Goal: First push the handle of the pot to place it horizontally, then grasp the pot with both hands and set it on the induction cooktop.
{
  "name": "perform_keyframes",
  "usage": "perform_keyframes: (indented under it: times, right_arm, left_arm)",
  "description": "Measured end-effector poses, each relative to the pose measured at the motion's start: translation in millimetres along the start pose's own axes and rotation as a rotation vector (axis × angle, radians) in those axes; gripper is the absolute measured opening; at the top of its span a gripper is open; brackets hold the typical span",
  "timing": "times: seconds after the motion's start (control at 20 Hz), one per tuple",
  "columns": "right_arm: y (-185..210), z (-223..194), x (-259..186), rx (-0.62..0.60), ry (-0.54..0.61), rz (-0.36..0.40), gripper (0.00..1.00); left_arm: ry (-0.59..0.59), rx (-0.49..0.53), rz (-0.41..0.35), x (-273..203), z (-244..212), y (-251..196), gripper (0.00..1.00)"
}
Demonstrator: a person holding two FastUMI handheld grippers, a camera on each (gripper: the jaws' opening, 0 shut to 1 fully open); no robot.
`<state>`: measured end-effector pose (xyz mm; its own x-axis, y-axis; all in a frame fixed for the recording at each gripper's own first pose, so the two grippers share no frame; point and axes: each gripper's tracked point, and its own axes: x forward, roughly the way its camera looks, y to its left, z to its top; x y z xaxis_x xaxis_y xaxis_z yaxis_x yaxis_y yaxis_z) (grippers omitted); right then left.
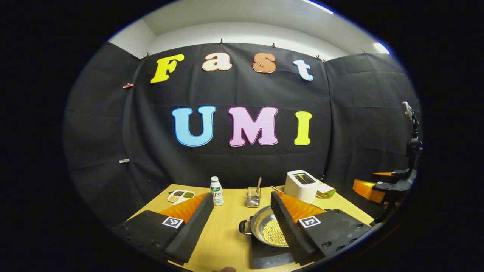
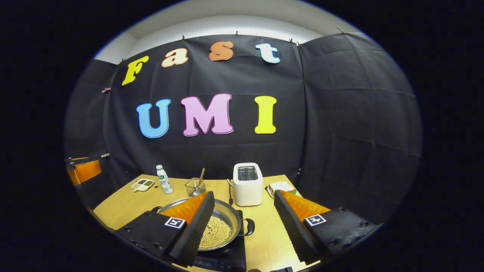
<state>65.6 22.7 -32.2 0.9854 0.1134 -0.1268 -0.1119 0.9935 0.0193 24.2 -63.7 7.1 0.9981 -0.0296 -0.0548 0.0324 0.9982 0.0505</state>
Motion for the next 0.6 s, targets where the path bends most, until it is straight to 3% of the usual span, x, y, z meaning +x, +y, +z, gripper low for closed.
perform_keyframes:
  times: [0.35,0.6]
  right_arm:
    - [9.1,-15.9,-63.6,-0.061,-0.046,-0.060,0.98]
    - [29.7,-21.5,-81.4,-0.063,-0.044,-0.046,0.99]
  left_arm:
    - [-0.029,-0.057,0.005,-56.5,-27.2,34.6,0.95]
    - [0.003,-0.057,0.029,-76.4,-46.7,47.0,0.95]
